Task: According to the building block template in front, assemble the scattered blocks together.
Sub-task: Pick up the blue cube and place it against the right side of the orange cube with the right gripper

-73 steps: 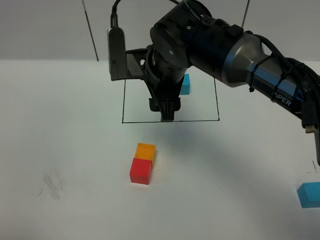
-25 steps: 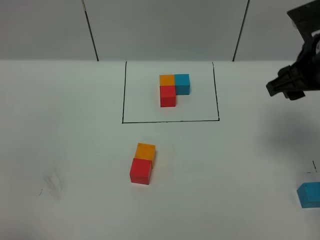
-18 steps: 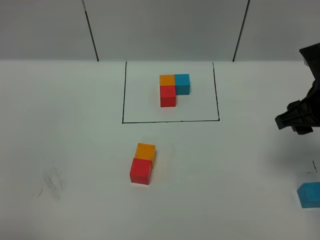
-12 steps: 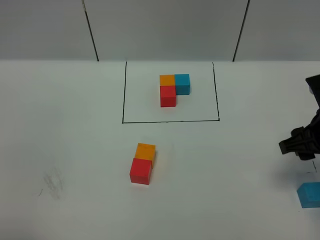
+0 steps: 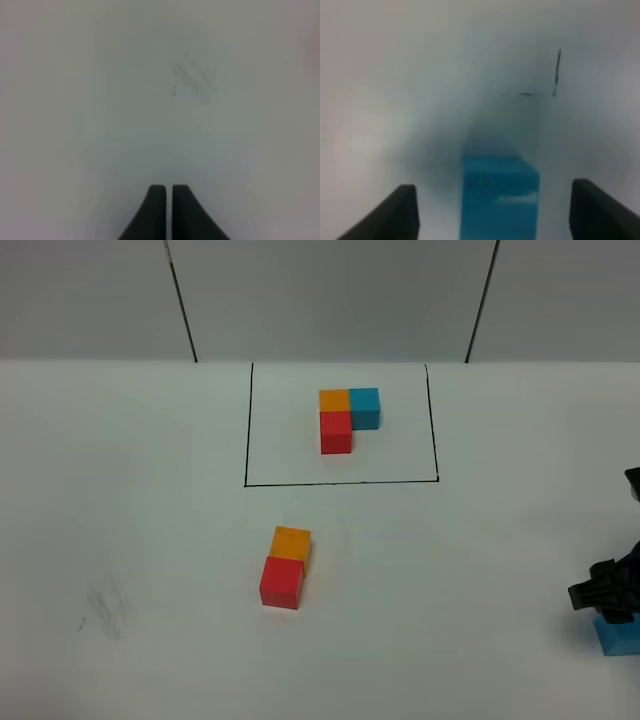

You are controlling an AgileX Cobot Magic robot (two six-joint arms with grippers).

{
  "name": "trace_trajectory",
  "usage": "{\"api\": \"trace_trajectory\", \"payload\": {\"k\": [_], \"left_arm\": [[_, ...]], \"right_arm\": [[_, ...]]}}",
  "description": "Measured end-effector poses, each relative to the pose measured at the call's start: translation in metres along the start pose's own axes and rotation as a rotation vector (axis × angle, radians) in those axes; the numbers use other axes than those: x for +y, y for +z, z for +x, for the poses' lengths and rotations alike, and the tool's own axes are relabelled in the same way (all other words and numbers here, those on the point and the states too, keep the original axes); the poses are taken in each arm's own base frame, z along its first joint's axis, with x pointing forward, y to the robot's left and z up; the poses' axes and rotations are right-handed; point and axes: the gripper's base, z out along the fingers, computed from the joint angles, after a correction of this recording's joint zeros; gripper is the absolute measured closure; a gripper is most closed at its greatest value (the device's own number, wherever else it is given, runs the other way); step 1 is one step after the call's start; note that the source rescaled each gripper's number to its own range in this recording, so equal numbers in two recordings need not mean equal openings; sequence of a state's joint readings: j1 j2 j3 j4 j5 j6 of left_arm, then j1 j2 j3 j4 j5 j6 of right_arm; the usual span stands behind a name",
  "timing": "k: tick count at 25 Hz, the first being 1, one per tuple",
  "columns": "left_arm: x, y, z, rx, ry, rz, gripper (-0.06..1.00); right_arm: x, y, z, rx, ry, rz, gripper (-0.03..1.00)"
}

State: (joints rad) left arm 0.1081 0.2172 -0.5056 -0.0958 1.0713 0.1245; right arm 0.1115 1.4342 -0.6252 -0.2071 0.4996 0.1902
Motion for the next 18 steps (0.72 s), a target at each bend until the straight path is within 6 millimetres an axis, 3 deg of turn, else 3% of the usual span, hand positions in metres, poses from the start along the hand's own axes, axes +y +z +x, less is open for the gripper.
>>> {"api": "trace_trajectory", "payload": {"k": [6,18], "left_arm": [[0.0,0.0,0.0,0.0,0.0,0.0,0.94],[0.0,0.0,0.0,0.0,0.0,0.0,0.94]], "right_arm": [[0.002,0.008,0.013,-0.013,-0.006,-0.014,0.06],[0.003,0.018,0.016,0.006,-0.018,-0.016,0.05]]}}
